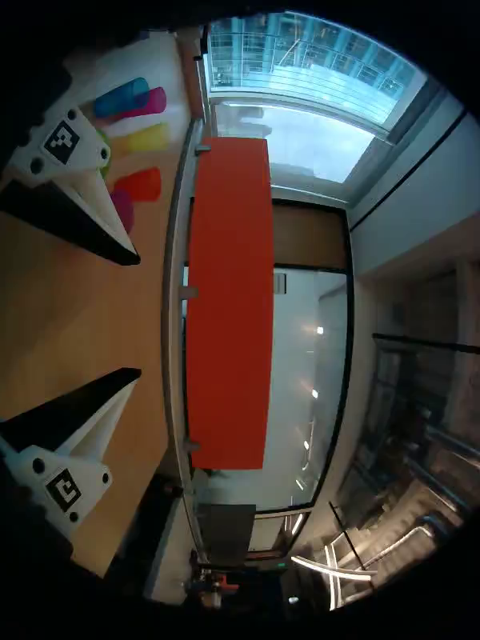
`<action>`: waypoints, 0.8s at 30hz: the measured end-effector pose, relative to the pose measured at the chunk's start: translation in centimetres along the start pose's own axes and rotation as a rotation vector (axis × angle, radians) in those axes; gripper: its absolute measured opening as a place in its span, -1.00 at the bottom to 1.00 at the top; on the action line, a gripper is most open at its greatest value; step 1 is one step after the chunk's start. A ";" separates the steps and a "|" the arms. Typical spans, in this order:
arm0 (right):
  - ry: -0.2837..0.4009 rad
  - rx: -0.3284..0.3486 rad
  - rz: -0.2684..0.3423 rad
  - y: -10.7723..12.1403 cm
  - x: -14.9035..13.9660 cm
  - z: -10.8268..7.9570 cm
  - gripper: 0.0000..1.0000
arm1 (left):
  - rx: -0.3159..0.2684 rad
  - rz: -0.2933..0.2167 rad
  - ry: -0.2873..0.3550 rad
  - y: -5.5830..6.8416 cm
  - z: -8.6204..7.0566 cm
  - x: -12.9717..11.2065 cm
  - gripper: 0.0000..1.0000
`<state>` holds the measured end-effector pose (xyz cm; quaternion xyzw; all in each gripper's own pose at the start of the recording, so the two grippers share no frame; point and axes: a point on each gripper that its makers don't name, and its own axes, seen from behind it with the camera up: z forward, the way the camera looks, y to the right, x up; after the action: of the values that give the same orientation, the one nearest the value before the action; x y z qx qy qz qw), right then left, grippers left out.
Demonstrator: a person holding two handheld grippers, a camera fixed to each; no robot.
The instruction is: Pour water
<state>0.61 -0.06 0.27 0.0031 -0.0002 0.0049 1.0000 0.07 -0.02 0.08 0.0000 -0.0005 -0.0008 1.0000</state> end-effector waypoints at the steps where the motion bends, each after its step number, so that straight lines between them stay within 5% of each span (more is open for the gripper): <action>1: 0.000 0.004 0.005 -0.1 0.3 0.0 0.98 | 0.000 -0.003 -0.002 0.0 0.1 0.1 0.98; 11: -0.027 0.031 0.052 -0.2 4.0 0.7 0.98 | -0.010 -0.038 -0.029 -0.3 1.3 3.1 0.97; 24: -0.024 0.061 0.025 -0.4 10.9 2.3 0.98 | -0.049 -0.034 -0.054 -0.3 2.7 8.9 0.97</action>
<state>11.52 -0.36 2.61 0.0338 -0.0120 0.0174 0.9992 8.93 -0.33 2.77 -0.0247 -0.0274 -0.0178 0.9992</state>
